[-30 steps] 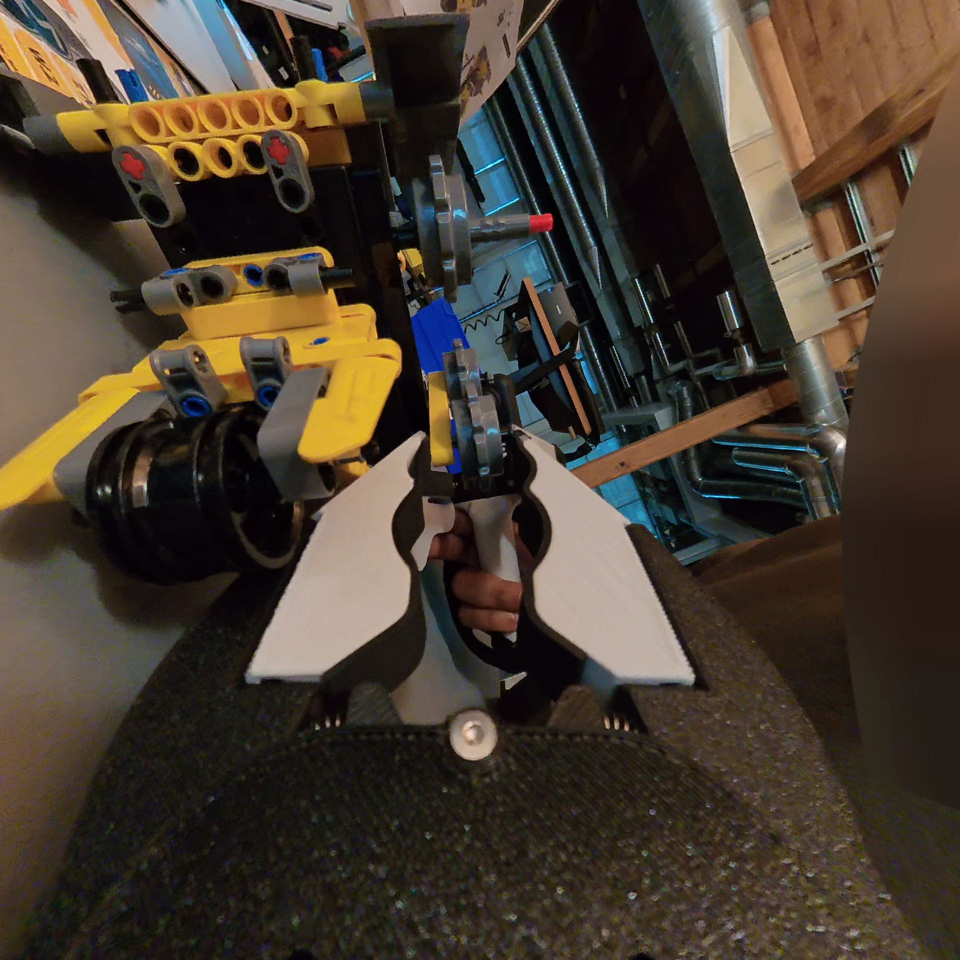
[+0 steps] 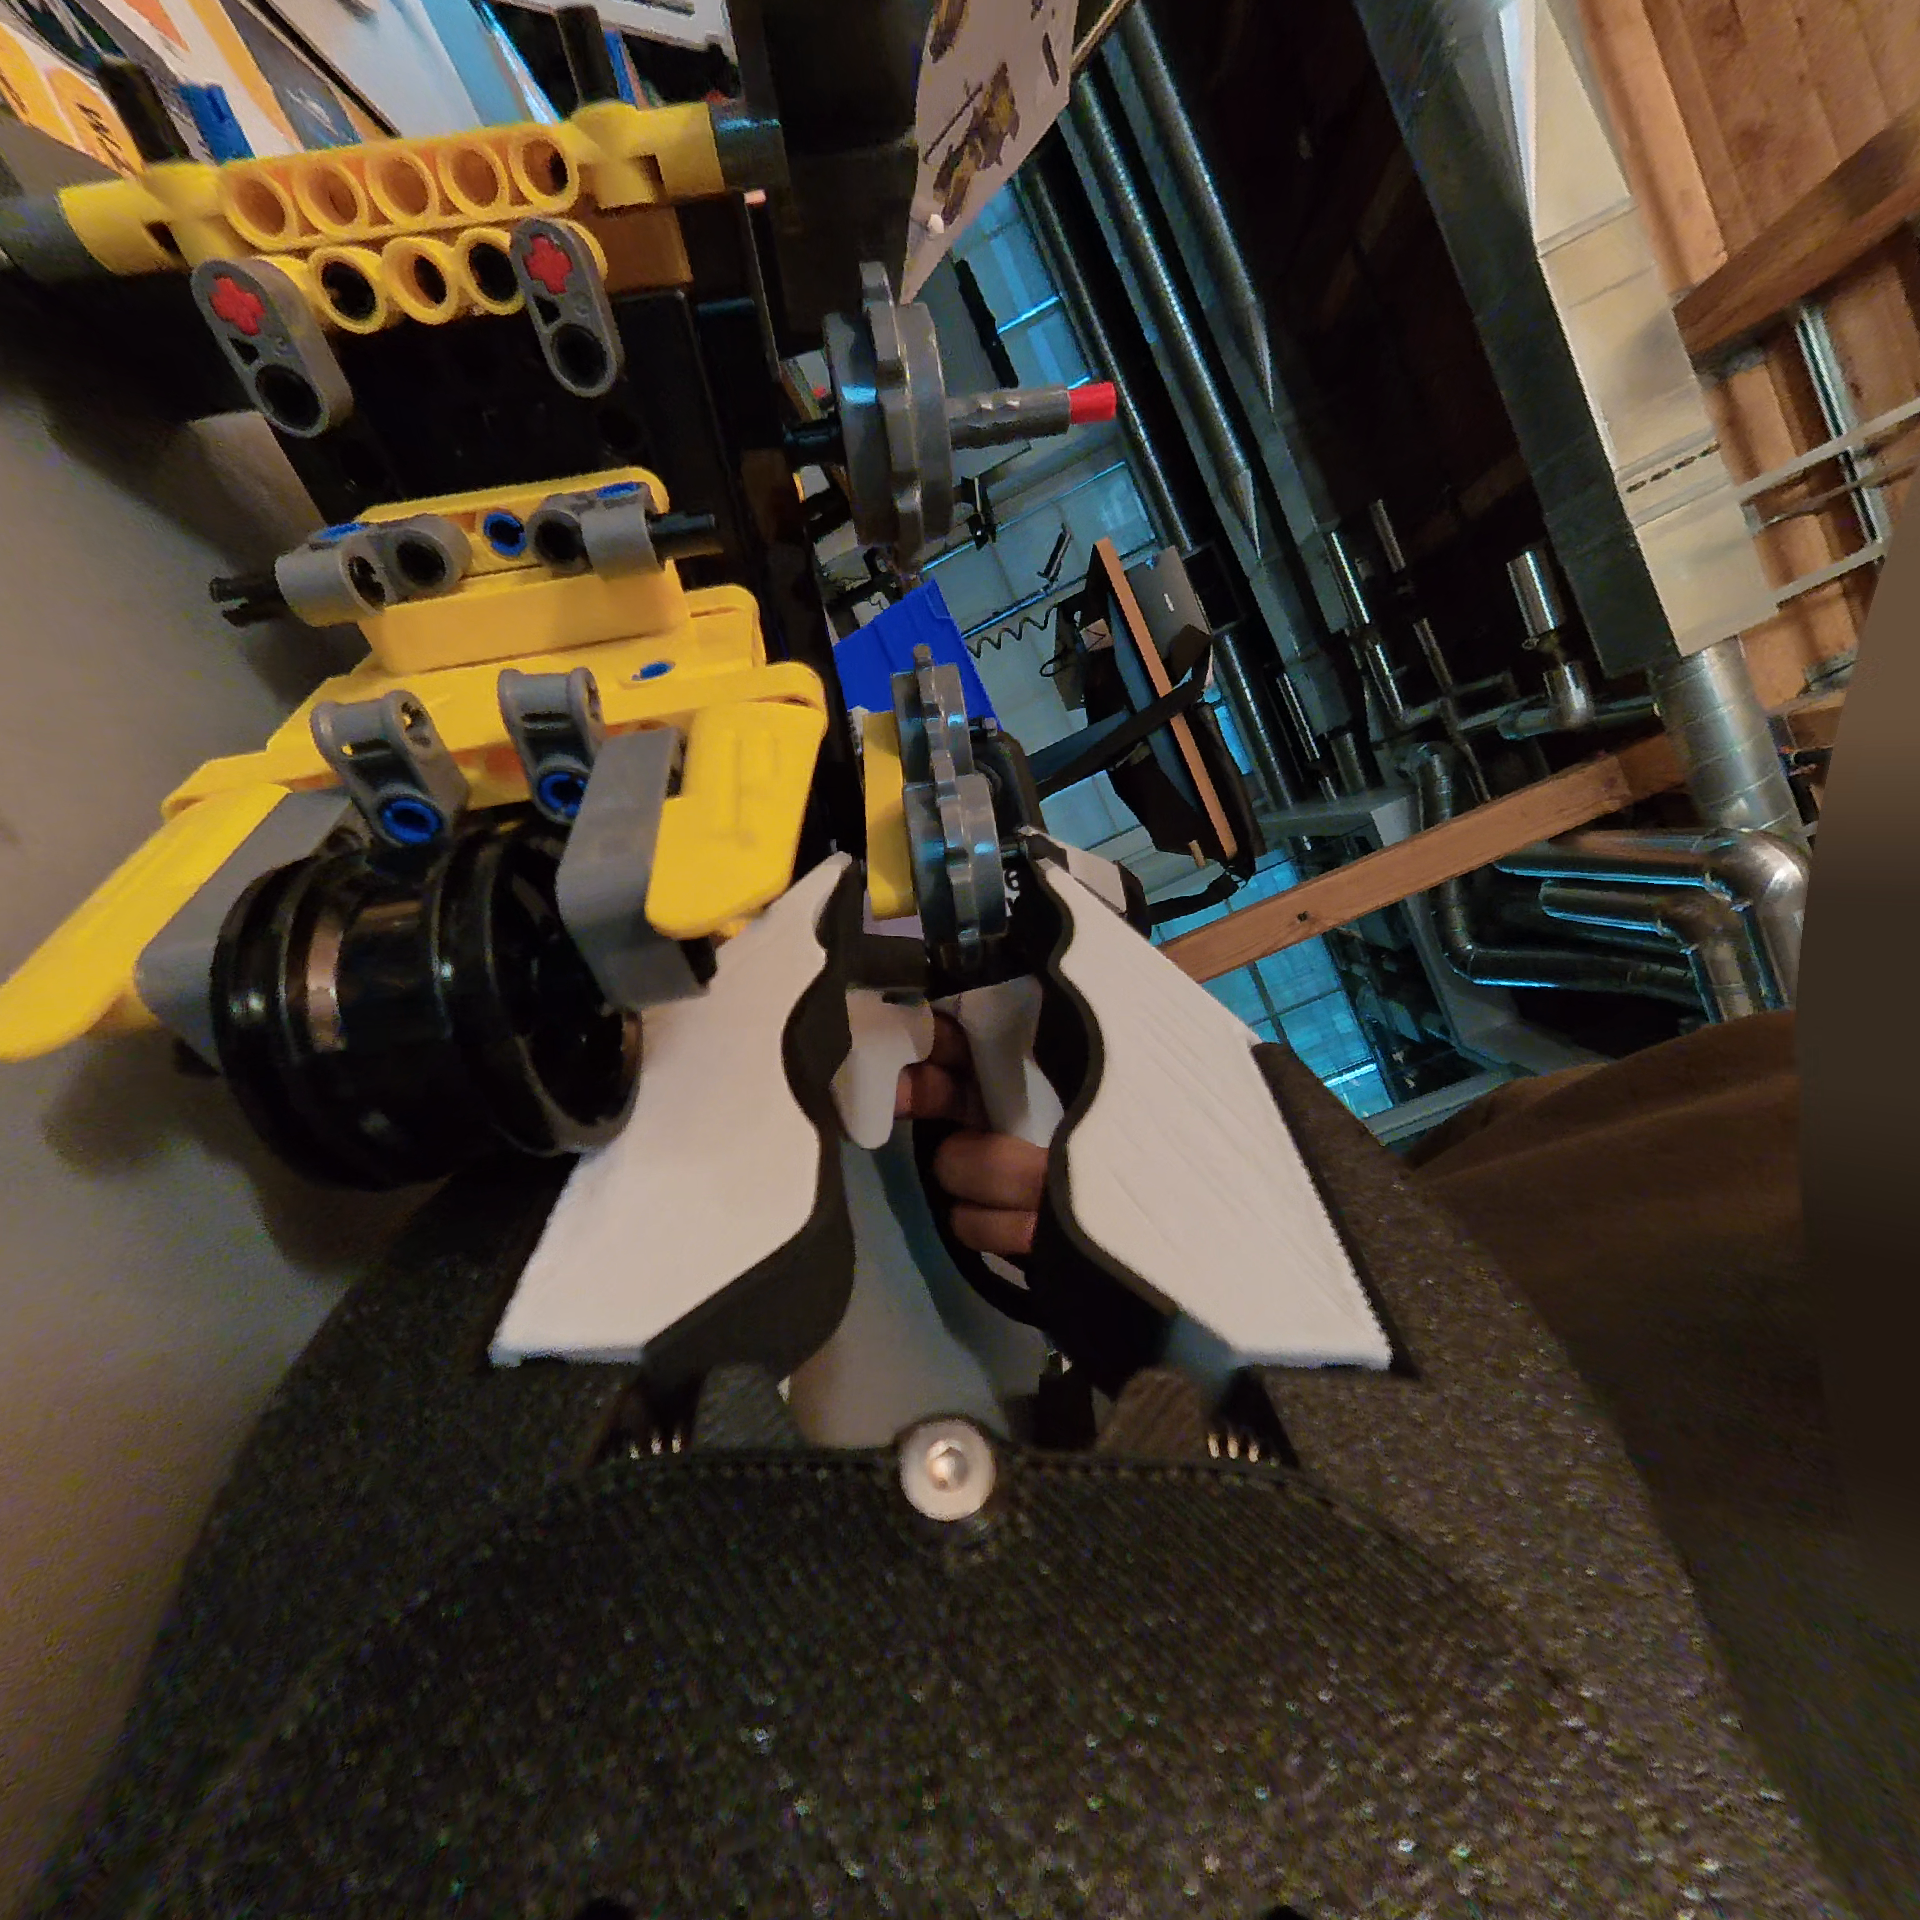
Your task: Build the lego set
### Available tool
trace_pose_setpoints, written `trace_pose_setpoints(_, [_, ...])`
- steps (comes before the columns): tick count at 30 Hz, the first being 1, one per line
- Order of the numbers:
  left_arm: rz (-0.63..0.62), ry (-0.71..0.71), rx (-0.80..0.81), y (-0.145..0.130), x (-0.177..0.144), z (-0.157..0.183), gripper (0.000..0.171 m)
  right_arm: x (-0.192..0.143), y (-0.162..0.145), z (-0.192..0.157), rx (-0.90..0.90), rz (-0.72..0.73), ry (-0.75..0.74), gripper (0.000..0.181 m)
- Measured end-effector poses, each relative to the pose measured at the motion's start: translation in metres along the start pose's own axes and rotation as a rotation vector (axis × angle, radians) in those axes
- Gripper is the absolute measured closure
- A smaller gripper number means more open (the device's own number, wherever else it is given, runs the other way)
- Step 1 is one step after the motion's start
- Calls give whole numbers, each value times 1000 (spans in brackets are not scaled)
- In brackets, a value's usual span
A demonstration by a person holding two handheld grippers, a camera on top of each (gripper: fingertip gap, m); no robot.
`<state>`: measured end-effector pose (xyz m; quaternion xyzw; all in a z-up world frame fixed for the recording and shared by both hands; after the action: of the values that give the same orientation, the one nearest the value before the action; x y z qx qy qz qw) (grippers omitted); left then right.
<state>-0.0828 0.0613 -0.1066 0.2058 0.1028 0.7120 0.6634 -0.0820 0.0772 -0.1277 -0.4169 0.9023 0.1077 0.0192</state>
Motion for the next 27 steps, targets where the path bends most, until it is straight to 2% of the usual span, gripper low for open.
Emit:
trace_pose_setpoints(12, [4,21,3,0,1,-1,144,-1,1,0,-16,5,22,127])
trace_pose_setpoints(13, [3,31,14,0,1,-1,144,-1,1,0,-31,7,17,135])
trace_pose_setpoints(15, [-2,40,25,0,1,-2,144,-2,2,-2,-49,13,20,136])
trace_pose_setpoints(16, [0,40,21,0,2,-2,144,-2,2,-4,-55,18,30,148])
trace_pose_setpoints(17, [2,36,18,1,1,-2,144,-2,2,-5,-56,21,32,152])
trace_pose_setpoints(20, [12,30,18,3,1,-3,144,0,1,-6,-83,12,4,150])
trace_pose_setpoints(25, [23,4,-7,4,-2,-2,143,2,-1,-4,-149,6,-43,138])
trace_pose_setpoints(27, [18,18,21,2,-2,-2,133,0,-3,-2,-185,-2,-74,128])
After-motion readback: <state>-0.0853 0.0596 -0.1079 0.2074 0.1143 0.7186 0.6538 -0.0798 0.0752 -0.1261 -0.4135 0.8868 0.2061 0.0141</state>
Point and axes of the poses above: each gripper's, where its closed fingertips meet, x out along the fingers, y out of its top, z = x × y across the jaws, the point moved 1 cm from there along -x, back along the fingers, and after that the axes turned 4 degrees about -y, right-handed, at the moved point
